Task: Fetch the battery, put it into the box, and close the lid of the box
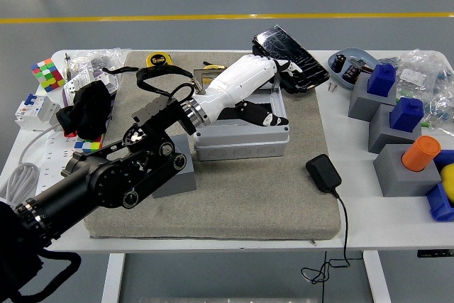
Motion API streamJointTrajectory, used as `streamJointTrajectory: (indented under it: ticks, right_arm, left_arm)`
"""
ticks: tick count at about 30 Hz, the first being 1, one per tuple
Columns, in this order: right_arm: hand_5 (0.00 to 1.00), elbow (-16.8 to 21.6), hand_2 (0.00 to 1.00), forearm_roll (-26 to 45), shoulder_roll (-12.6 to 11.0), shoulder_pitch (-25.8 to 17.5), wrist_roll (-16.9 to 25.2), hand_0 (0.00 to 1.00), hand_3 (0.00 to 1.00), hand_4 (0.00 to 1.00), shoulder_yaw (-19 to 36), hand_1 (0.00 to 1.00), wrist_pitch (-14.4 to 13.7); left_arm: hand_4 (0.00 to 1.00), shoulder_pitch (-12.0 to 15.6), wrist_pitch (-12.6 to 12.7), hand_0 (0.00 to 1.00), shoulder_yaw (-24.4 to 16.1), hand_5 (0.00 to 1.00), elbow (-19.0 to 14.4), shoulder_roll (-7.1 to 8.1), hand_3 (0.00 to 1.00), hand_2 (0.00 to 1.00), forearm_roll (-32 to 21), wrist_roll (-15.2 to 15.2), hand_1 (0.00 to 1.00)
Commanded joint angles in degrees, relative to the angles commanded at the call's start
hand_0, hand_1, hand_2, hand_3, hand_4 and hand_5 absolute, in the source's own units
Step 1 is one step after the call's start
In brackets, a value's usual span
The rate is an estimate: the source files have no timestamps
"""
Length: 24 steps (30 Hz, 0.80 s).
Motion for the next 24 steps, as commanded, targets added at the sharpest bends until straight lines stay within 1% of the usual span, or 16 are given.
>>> streamJointTrajectory:
  ticks: [1, 2, 5, 7, 8, 13, 14, 15, 18, 19, 20, 22, 24]
  right_arm:
    - [0.571, 0.0, 0.672, 0.1, 0.0, 0.0, 0.0, 0.643, 0.575, 0.971, 0.0, 0.662, 0.0]
    - [0.571, 0.0, 0.672, 0.2, 0.0, 0.1, 0.0, 0.643, 0.575, 0.971, -0.1, 0.661, 0.0]
    - [0.571, 0.0, 0.672, 0.6, 0.1, 0.2, 0.1, 0.643, 0.575, 0.971, -0.4, 0.661, 0.0]
    - [0.571, 0.0, 0.672, 0.7, 0.1, 0.2, 0.1, 0.643, 0.575, 0.971, -0.5, 0.661, 0.0]
    - [0.571, 0.0, 0.672, 0.7, 0.1, 0.2, 0.1, 0.643, 0.574, 0.971, -0.5, 0.661, 0.0]
    - [0.571, 0.0, 0.672, 0.4, 0.1, 0.0, 0.1, 0.643, 0.574, 0.971, -0.1, 0.661, 0.0]
    - [0.571, 0.0, 0.672, 0.4, 0.1, 0.0, 0.1, 0.643, 0.574, 0.971, 0.0, 0.662, 0.0]
    - [0.571, 0.0, 0.672, 0.4, 0.1, 0.0, 0.1, 0.643, 0.574, 0.971, 0.0, 0.662, 0.0]
    - [0.571, 0.0, 0.672, 0.4, 0.1, 0.0, 0.1, 0.643, 0.574, 0.971, 0.1, 0.662, 0.0]
    - [0.571, 0.0, 0.672, 0.4, 0.1, 0.0, 0.1, 0.643, 0.574, 0.971, 0.1, 0.662, 0.0]
    - [0.571, 0.0, 0.672, 0.4, 0.1, 0.0, 0.1, 0.643, 0.575, 0.971, 0.2, 0.662, 0.0]
    - [0.571, 0.0, 0.672, 0.6, 0.1, 0.0, 0.2, 0.643, 0.575, 0.971, 0.1, 0.662, -0.1]
    - [0.571, 0.0, 0.672, 0.5, 0.1, 0.0, 0.2, 0.643, 0.575, 0.971, 0.2, 0.662, -0.1]
  left_arm:
    - [0.998, 0.0, 0.0, 0.427, -0.8, 0.280, -0.3, 0.00, 0.697, 0.609, 0.2, 0.2, 0.623]
    - [0.998, 0.0, -0.1, 0.707, -1.6, 0.385, -0.4, 0.00, 0.779, 0.733, 0.4, 0.6, 0.770]
    - [0.998, -0.3, -1.5, 0.707, -3.8, 0.385, 0.2, 0.00, 0.779, 0.733, 1.0, 3.7, 0.770]
    - [0.998, -0.5, -3.1, 0.707, -4.9, 0.385, 1.1, 0.00, 0.779, 0.733, 2.0, 6.8, 0.770]
    - [0.998, -0.6, -3.9, 0.844, -5.1, 0.511, 1.4, 0.00, 0.878, 0.866, 2.4, 8.4, 0.886]
    - [0.998, -0.6, -7.9, 0.844, -5.3, 0.511, 2.2, 0.00, 0.878, 0.866, 3.6, 15.5, 0.886]
    - [0.998, -0.4, -8.6, 0.768, -5.2, 0.547, 2.0, 0.00, 0.845, 0.818, 3.6, 16.7, 0.824]
    - [0.998, -0.3, -9.1, 0.768, -5.1, 0.547, 1.7, 0.00, 0.845, 0.818, 3.5, 17.6, 0.824]
    - [0.998, 0.6, -10.2, 0.768, -3.8, 0.547, 0.0, 0.00, 0.845, 0.818, 2.8, 19.9, 0.824]
    - [0.998, 0.7, -10.4, 0.768, -3.7, 0.547, -0.2, 0.00, 0.845, 0.818, 2.7, 20.2, 0.824]
    - [0.998, 1.0, -10.8, 0.665, -3.4, 0.560, -0.8, 0.00, 0.811, 0.779, 2.5, 20.9, 0.755]
    - [0.998, 1.8, -11.9, 0.665, -2.5, 0.560, -2.8, 0.00, 0.811, 0.779, 2.0, 22.9, 0.755]
    - [0.998, 2.5, -12.7, 0.665, -1.8, 0.560, -4.8, 0.00, 0.811, 0.779, 1.5, 24.3, 0.755]
